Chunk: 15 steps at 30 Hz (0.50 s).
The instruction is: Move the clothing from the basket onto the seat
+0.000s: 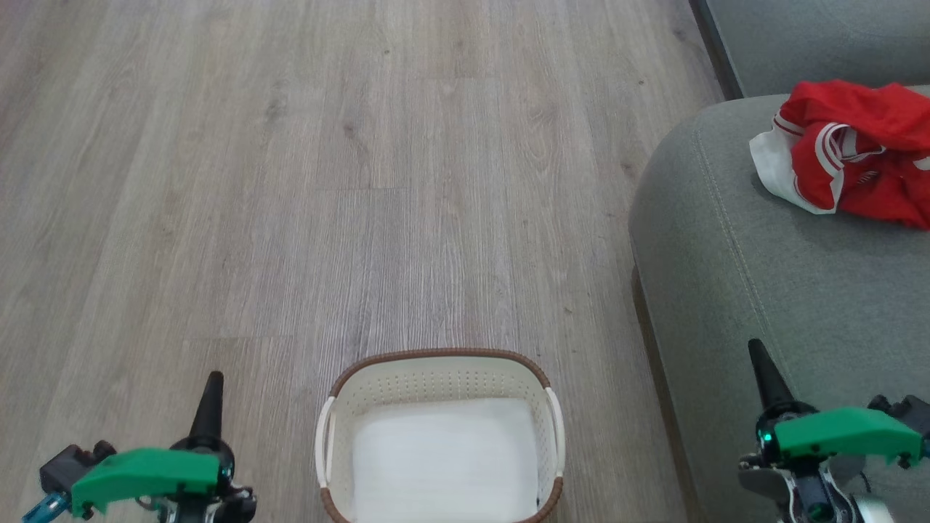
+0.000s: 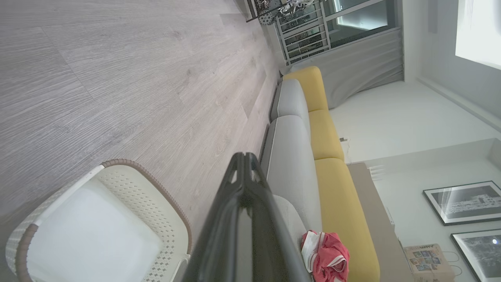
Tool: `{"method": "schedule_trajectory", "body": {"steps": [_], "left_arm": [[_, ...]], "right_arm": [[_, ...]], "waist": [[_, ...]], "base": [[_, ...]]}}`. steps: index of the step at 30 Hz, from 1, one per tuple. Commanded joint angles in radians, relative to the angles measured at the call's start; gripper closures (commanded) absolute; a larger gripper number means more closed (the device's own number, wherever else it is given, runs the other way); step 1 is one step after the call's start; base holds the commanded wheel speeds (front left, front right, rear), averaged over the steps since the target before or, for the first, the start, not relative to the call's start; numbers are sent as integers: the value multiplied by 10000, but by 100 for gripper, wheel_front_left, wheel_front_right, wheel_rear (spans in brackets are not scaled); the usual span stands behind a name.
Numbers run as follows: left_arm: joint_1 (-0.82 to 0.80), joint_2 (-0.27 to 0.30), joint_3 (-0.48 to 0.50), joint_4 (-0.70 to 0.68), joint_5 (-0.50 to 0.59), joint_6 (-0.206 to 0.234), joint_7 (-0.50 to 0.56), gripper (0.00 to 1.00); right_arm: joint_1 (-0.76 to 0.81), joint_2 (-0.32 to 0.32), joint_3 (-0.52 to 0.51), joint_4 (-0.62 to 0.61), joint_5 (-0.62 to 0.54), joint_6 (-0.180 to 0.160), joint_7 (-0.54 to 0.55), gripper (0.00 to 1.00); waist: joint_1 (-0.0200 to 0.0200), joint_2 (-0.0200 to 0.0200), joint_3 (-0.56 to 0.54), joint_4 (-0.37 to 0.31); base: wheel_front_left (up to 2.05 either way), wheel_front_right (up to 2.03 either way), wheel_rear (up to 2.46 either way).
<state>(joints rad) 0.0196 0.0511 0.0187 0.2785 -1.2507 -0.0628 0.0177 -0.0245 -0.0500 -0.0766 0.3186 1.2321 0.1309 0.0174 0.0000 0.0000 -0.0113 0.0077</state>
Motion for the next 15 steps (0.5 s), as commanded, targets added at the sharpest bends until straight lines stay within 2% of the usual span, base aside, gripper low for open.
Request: {"method": "schedule_trajectory", "body": {"steps": [1, 15], "left_arm": [[-612, 40, 392, -326, -296, -133, 86, 100], [-896, 19, 632, -327, -1698, -366, 459, 100]], "right_arm": [[-580, -12, 78, -435, 331, -1, 83, 100], [-689, -9, -118, -565, 1796, -1, 460, 100]], "waist": [[0, 0, 7, -3], [0, 0, 66, -35]], "base": [[0, 0, 0], [0, 0, 0]]}}
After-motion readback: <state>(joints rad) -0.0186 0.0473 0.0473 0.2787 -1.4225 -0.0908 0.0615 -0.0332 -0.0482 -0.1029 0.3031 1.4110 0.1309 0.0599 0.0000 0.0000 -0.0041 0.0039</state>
